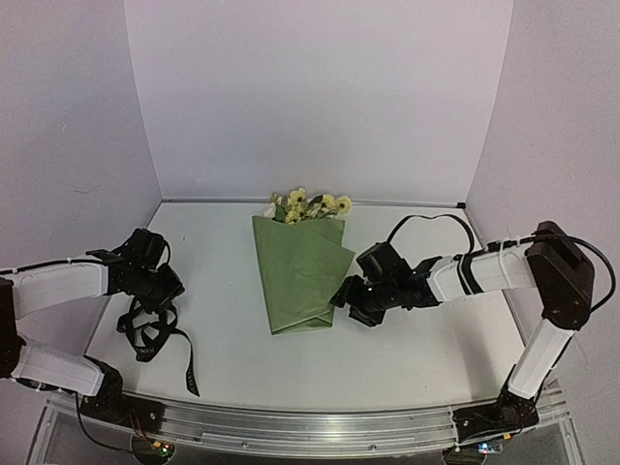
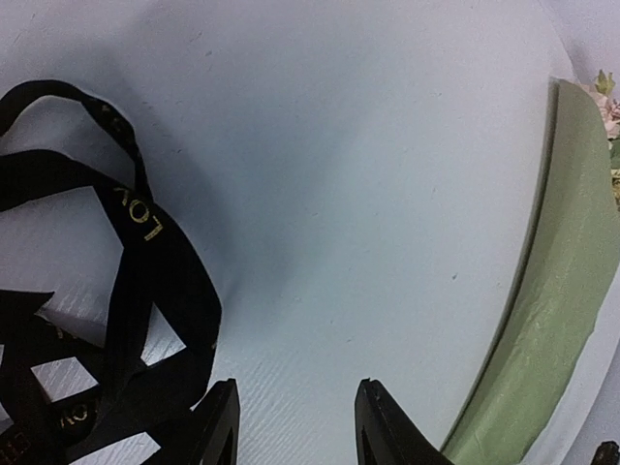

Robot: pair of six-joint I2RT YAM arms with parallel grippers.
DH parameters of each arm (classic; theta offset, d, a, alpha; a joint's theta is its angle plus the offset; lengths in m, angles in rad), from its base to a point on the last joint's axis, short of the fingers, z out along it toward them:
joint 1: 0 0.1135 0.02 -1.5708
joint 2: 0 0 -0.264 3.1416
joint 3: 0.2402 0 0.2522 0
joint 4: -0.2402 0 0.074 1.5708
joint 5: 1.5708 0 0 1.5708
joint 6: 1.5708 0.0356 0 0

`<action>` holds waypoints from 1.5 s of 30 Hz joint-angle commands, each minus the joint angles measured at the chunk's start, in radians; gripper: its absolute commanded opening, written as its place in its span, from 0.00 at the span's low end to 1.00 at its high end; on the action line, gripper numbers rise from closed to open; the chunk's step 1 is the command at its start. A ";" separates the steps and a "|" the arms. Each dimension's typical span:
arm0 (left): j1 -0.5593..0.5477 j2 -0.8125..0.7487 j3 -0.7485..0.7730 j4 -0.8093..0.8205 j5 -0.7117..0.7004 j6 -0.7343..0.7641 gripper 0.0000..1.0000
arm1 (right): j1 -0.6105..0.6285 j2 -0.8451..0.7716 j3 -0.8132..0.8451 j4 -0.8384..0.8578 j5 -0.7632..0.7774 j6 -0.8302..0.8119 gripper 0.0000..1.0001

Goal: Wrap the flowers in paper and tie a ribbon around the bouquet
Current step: Pick up the ribbon from the corner of the board.

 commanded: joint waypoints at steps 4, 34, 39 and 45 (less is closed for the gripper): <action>-0.010 0.072 -0.036 0.014 -0.074 -0.035 0.43 | 0.007 -0.112 -0.067 -0.036 -0.029 -0.123 0.61; -0.656 -0.007 0.326 0.425 -0.036 0.207 0.00 | -0.004 -0.484 -0.136 -0.200 -0.023 -0.541 0.51; -0.668 -0.008 0.408 0.539 0.071 0.281 0.00 | 0.013 -0.481 -0.106 -0.135 -0.081 -0.598 0.53; -0.671 0.013 0.557 0.529 0.170 0.368 0.01 | 0.023 -0.422 -0.076 -0.044 -0.118 -0.606 0.54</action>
